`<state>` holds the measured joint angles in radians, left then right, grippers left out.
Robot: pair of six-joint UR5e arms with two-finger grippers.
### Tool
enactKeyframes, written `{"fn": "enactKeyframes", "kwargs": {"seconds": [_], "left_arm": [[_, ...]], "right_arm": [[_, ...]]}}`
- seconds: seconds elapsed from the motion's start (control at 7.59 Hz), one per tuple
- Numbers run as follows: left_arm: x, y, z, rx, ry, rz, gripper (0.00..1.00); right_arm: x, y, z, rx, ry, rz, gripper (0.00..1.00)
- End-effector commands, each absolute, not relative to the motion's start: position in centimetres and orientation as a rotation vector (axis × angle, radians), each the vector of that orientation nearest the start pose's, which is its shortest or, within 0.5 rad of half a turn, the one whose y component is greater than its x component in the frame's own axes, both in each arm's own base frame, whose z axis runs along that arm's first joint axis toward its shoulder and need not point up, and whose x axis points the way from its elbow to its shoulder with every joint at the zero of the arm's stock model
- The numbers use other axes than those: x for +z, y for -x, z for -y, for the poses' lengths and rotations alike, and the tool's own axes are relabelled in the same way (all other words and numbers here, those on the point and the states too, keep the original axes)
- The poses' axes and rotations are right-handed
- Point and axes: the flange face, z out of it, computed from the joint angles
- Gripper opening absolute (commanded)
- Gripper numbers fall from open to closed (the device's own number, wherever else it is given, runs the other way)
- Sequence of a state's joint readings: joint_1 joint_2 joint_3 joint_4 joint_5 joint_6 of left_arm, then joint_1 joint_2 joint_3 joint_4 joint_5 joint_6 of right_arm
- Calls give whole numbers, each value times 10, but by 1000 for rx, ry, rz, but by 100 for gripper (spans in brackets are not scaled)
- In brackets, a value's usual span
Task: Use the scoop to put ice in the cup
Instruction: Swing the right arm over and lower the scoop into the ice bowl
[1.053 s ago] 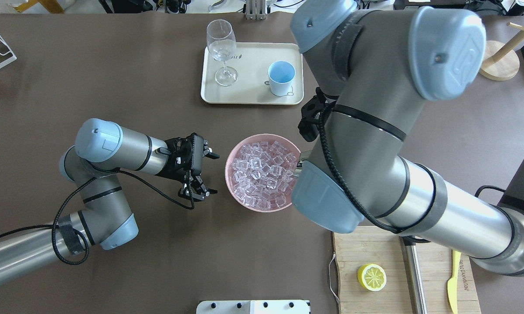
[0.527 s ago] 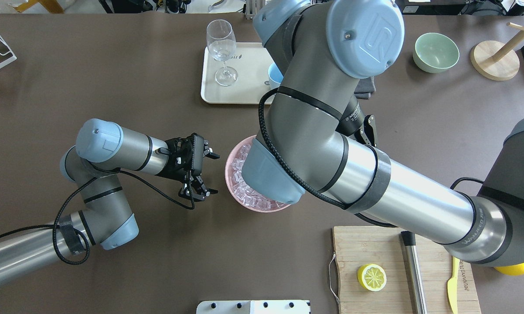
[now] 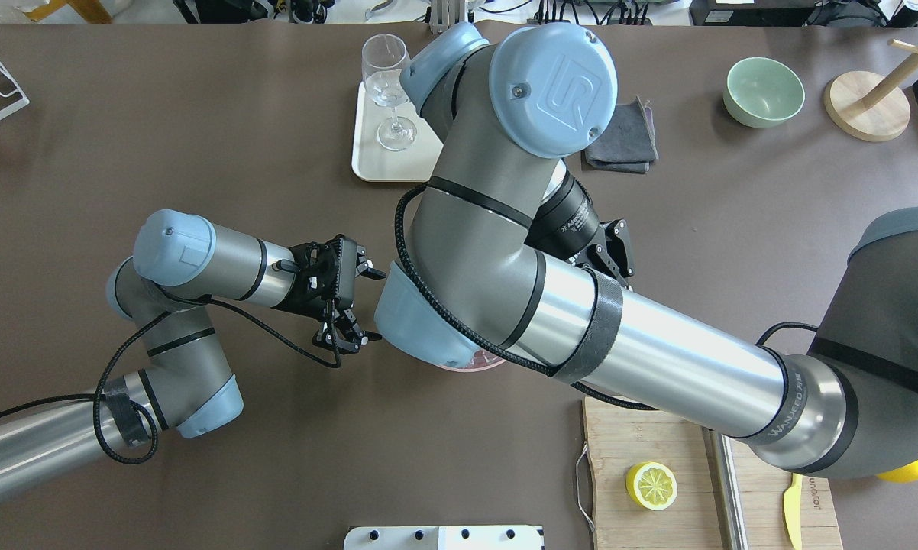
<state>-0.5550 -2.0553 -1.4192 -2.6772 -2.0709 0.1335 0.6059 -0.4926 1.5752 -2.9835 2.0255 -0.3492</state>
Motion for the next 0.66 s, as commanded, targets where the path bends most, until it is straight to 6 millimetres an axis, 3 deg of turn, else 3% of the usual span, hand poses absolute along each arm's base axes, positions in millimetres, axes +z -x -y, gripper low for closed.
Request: {"fn": "enactKeyframes", "kwargs": {"seconds": [0.0,0.53], "left_arm": [[325,-525,423,1280,-1189,-1058,98],[328,-522,422,1278,-1204,-1062,98]], "right_arm": [[139,485,415,-1186,504,297,0],[148,505,414,-1172,501,282,0]]}}
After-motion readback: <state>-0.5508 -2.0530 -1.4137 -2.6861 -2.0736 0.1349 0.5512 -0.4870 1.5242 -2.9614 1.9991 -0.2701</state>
